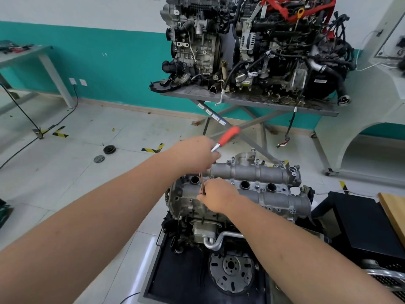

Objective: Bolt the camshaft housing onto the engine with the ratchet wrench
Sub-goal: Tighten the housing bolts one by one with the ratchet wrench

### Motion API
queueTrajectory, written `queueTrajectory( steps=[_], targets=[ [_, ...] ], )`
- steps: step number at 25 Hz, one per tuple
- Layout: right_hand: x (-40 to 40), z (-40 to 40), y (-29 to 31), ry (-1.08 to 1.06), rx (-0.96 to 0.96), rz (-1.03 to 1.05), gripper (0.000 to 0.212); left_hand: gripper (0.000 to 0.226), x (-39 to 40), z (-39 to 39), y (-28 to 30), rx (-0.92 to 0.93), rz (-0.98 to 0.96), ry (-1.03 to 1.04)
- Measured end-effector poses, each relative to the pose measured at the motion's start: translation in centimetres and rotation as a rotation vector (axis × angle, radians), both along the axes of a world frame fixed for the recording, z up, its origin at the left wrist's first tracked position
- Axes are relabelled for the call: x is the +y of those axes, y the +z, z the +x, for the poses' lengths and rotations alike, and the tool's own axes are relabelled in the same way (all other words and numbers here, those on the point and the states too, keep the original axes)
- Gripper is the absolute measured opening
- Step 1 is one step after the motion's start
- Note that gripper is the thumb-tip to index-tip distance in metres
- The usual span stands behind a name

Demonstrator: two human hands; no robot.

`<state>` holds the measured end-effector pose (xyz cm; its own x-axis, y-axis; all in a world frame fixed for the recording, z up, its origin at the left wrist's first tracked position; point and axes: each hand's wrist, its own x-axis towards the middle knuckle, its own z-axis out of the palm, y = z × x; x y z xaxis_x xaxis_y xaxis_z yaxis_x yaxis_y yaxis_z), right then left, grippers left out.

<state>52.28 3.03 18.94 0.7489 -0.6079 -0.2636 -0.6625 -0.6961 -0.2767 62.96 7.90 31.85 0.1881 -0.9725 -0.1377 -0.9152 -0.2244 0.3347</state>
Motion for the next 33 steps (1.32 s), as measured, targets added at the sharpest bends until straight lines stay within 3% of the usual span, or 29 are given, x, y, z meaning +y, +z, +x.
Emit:
queueTrajectory(
  steps=[2, 3, 5, 7, 11, 15, 17, 19, 21, 23, 25, 28, 31, 33],
  targets=[
    [-0.1, -0.1, 0.1, -0.004, -0.021, 0.001, 0.025, 0.029, 0.7, -0.7, -0.8, -0.435, -0.086, -0.226],
    [0.0, -0.2, 0.2, 0.002, -0.034, -0.005, 0.024, 0.031, 1.4, -0.9, -1.7, -0.554, -0.196, -0.29],
    [0.2, -0.1, 0.3, 0.046, -0.053, -0.066, 0.026, 0.032, 3.1, -0.5, -3.6, -0.511, -0.502, -0.291],
    [0.5, 0.3, 0.3, 0.07, -0.073, -0.09, 0.03, 0.037, 4.1, 0.2, -6.0, -0.196, -0.743, -0.164],
    [0.3, 0.7, 0.3, 0.035, 0.027, -0.062, 0.018, 0.039, 4.0, -1.6, -9.6, 0.45, -0.895, 0.119],
    [0.0, 0.4, 0.4, -0.016, 0.004, 0.004, 0.021, 0.048, 1.9, -2.6, -8.4, 1.482, -0.721, 0.629],
    [0.1, 0.3, 0.3, -0.02, 0.015, 0.019, 0.031, 0.04, 0.8, -1.5, -7.4, 1.631, -0.594, 0.73],
    [0.0, 0.3, 0.2, -0.031, 0.035, 0.026, 0.033, 0.024, 0.4, -0.3, -5.9, 1.525, -0.421, 0.719],
    [0.2, 0.3, 0.2, -0.022, 0.035, 0.017, 0.029, 0.023, 0.6, 0.4, -4.1, 1.314, -0.217, 0.605],
    [0.4, 0.1, 0.2, -0.022, 0.009, -0.003, 0.025, 0.028, 0.9, 0.8, -2.6, 0.88, -0.074, 0.448],
    [0.4, 0.0, 0.1, -0.013, 0.001, -0.024, 0.024, 0.031, 0.9, 0.8, -1.4, 0.386, -0.055, 0.248],
    [0.7, 0.3, 0.2, -0.022, 0.025, -0.041, 0.025, 0.023, 1.3, 0.3, -0.6, -0.084, -0.03, -0.017],
    [0.8, 0.3, 0.7, -0.071, -0.032, -0.01, 0.028, 0.022, 2.4, 0.0, -2.8, -0.515, -0.282, -0.19],
    [0.8, 0.2, 0.8, -0.017, -0.068, -0.001, 0.018, 0.029, 3.3, 0.2, -4.6, -0.426, -0.586, -0.193]
  ],
)
